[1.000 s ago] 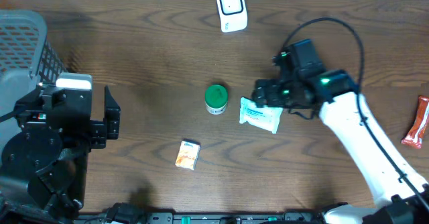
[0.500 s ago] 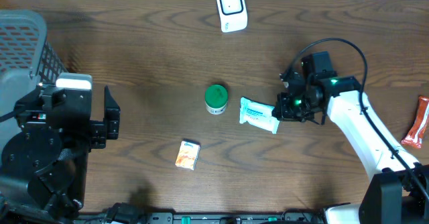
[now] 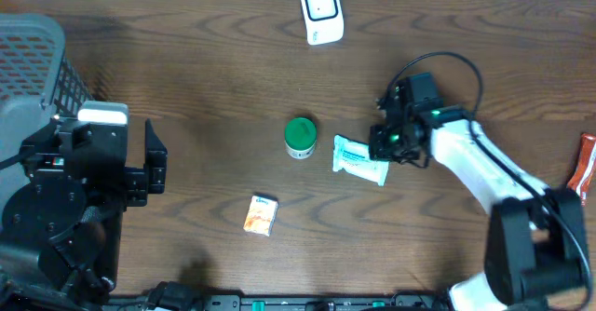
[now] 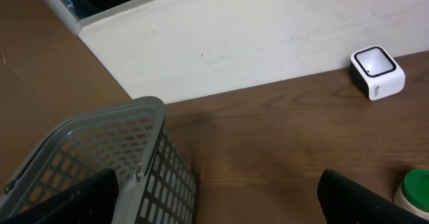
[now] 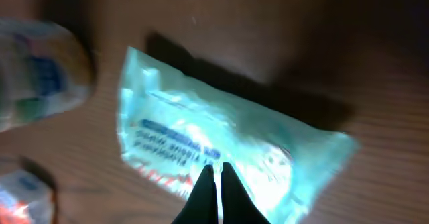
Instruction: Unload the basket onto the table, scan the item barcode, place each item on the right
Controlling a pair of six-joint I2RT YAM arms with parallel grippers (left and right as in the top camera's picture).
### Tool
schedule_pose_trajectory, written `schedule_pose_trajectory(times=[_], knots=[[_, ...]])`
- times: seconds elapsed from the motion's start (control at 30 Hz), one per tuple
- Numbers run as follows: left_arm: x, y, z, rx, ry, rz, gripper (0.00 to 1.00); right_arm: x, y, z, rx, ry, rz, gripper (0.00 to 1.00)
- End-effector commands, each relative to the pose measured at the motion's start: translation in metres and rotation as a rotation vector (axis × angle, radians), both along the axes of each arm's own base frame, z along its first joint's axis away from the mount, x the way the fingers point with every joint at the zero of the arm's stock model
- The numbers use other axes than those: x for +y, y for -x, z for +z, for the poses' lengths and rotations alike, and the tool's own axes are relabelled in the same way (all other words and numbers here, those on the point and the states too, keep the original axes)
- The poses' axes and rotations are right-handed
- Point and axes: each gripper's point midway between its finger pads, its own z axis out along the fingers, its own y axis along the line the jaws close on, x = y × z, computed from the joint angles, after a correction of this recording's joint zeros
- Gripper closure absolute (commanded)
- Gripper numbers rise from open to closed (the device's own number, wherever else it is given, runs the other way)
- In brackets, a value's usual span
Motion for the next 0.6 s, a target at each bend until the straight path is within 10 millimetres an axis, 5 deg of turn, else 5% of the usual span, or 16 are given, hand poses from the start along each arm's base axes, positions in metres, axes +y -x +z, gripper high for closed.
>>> schedule_pose_trajectory(times=[0.0, 0.13, 0.3, 0.43, 0.57], knots=[[-0.001, 0.000, 0.002, -0.008, 0.007, -0.007, 0.05, 0.005, 0.011, -0.028, 0.087, 0.029, -0.022, 0.99], [-0.017, -0.001, 0.000, 0.000, 0.054, -0.090, 0.05, -0.004, 0.015, -0.047, 0.132, 0.085, -0.051, 0.99], [-0.078, 0.005, -0.013, 0.085, 0.206, -0.403, 0.05, -0.015, 0.014, -0.051, 0.127, 0.145, -0.062, 0.99], [-0.133, 0.013, -0.045, 0.284, 0.381, -0.666, 0.05, -0.018, 0.013, -0.051, 0.129, 0.145, -0.072, 0.99], [-0.150, -0.011, -0.111, 0.580, 0.626, -0.538, 0.05, -0.028, 0.012, -0.052, 0.143, 0.162, -0.122, 0.99]])
